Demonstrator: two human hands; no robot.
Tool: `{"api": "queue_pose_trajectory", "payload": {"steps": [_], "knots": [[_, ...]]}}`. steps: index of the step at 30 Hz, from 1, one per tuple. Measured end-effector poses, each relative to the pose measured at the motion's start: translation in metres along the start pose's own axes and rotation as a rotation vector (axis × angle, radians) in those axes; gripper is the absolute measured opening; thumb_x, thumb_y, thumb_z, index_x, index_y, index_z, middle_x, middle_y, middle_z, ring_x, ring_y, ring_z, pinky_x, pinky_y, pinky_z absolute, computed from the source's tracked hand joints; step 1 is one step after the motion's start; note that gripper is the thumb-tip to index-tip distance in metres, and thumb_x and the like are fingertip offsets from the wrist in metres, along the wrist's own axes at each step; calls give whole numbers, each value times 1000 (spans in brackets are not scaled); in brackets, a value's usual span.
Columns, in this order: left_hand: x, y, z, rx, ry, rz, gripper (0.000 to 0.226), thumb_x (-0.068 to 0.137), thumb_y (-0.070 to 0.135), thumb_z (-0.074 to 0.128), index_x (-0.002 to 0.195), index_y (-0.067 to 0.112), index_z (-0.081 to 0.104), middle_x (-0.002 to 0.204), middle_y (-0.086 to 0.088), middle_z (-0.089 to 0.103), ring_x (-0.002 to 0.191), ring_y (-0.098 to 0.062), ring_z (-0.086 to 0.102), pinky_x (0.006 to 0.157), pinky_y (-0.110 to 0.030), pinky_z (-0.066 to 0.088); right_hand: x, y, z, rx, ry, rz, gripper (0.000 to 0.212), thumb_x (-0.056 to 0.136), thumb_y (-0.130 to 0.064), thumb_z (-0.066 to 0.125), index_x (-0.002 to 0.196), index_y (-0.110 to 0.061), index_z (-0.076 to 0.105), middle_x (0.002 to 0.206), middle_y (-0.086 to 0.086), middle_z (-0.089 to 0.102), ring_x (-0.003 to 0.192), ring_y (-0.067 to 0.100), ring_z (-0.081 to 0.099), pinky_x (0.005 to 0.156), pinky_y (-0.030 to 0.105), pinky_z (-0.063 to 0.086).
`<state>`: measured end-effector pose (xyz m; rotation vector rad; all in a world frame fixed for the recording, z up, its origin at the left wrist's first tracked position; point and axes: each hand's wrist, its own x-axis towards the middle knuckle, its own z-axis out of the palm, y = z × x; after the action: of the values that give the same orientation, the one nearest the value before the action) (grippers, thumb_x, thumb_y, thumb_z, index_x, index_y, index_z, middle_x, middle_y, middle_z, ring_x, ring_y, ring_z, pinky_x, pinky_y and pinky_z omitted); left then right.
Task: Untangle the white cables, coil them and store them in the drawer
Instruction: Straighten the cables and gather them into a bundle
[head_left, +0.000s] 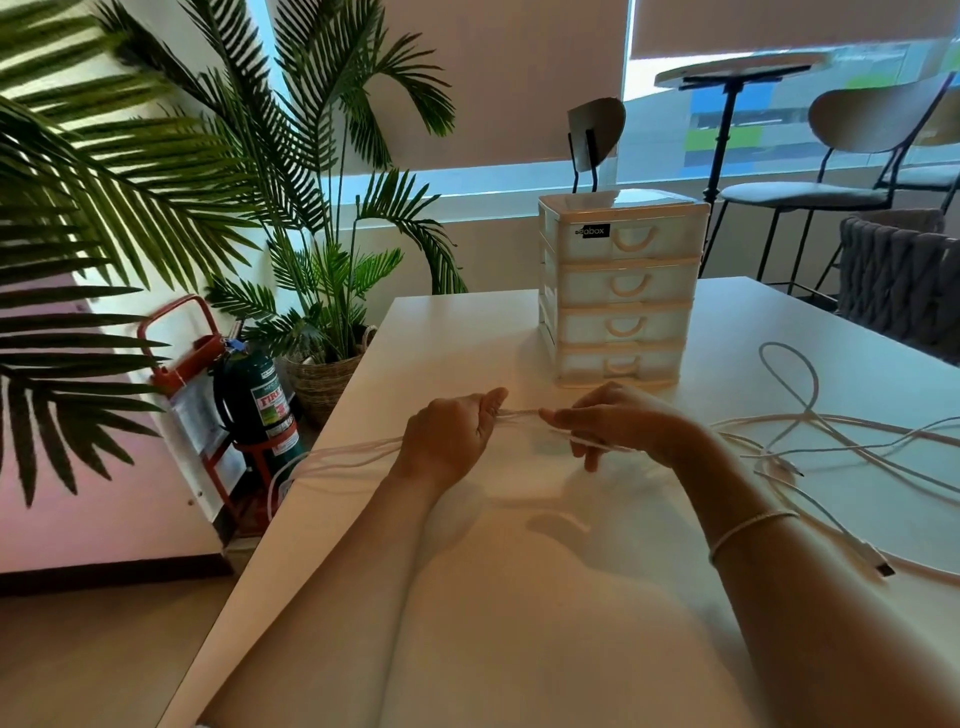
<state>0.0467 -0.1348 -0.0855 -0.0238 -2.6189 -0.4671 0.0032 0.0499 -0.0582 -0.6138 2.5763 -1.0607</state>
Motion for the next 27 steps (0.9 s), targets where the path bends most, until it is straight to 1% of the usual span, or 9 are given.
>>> {"api": "queue_pose_trajectory", "payload": {"steps": [2,4,8,14,16,20,24,25,27], "knots": [[0,-2,-1,-1,20,-3,48,98,40,33,102,4,63,98,-21,67,97,-40,58,75,-37,42,-1,7,-6,26,-2,-12,26,83,-39,63,68,-17,60,67,-3,64,61,8,61,77,27,46],[0,-3,-1,-6,29,-3,48,98,39,33,102,3,64,98,-21,67,97,-40,58,75,-37,41,-3,10,-10,60,14,-32,18,84,-26,64,72,-15,57,73,0,63,63,11,62,67,23,44],[0,-6,-2,-30,44,0,47,98,39,34,102,3,64,98,-21,67,97,-40,58,74,-38,42,-6,14,-17,164,66,-61,11,87,-22,60,80,-14,61,77,3,63,64,13,63,61,20,46],[-1,-5,0,-9,20,3,48,98,40,33,98,3,63,97,-20,67,96,-40,58,74,-37,41,2,12,-11,79,100,-53,19,88,-5,57,90,-17,71,90,9,64,84,18,54,83,32,44],[-1,-5,0,3,18,1,48,98,40,32,98,4,63,98,-19,67,97,-40,58,74,-36,41,5,10,-6,59,115,-34,20,87,-6,58,100,-14,71,89,6,65,82,17,53,81,30,45],[-2,-3,0,6,15,13,48,98,41,32,100,4,63,98,-19,67,97,-40,58,73,-36,40,7,5,0,44,142,-54,19,85,-12,63,102,-14,71,74,-3,62,62,7,49,54,15,41],[-1,-2,1,10,8,19,49,98,41,32,100,4,63,98,-20,67,97,-40,58,75,-37,42,7,2,1,128,178,-153,22,82,-9,66,103,-14,71,96,-3,67,90,12,61,85,22,48],[-1,-1,1,12,4,19,49,98,41,32,101,4,63,98,-20,67,97,-39,58,75,-37,42,8,2,2,117,198,-181,19,81,-10,67,99,-15,72,95,-4,68,88,9,61,83,21,48],[-1,-2,2,22,-2,25,49,98,42,31,103,5,63,99,-19,68,97,-38,59,75,-35,42,10,1,5,81,218,-196,11,80,-18,70,90,-15,73,81,-6,67,70,3,58,66,15,46]]}}
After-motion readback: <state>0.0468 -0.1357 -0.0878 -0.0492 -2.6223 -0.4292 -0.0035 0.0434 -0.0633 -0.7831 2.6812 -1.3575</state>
